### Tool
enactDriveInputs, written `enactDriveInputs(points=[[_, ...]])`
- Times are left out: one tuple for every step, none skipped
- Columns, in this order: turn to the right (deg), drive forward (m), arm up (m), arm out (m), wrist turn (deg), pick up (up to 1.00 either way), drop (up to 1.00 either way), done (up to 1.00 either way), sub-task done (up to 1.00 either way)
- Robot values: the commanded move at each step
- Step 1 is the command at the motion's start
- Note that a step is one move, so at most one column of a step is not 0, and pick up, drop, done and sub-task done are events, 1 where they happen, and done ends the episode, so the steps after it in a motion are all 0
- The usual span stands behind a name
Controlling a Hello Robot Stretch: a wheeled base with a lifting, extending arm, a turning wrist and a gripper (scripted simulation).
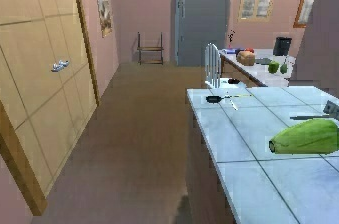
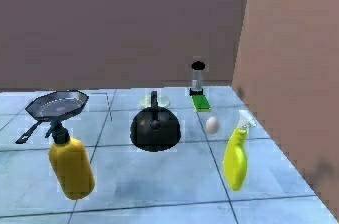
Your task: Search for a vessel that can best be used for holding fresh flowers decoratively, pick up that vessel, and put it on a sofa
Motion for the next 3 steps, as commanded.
enactDriveInputs(points=[[0.0,0.00,0.38,0.00,0.0,0.00,0.00,0.00,0.00],[0.0,0.00,0.00,0.50,0.0,0.00,0.00,0.00,0.00],[0.0,0.00,0.00,0.00,45.0,0.00,0.00,0.00,0.00]])
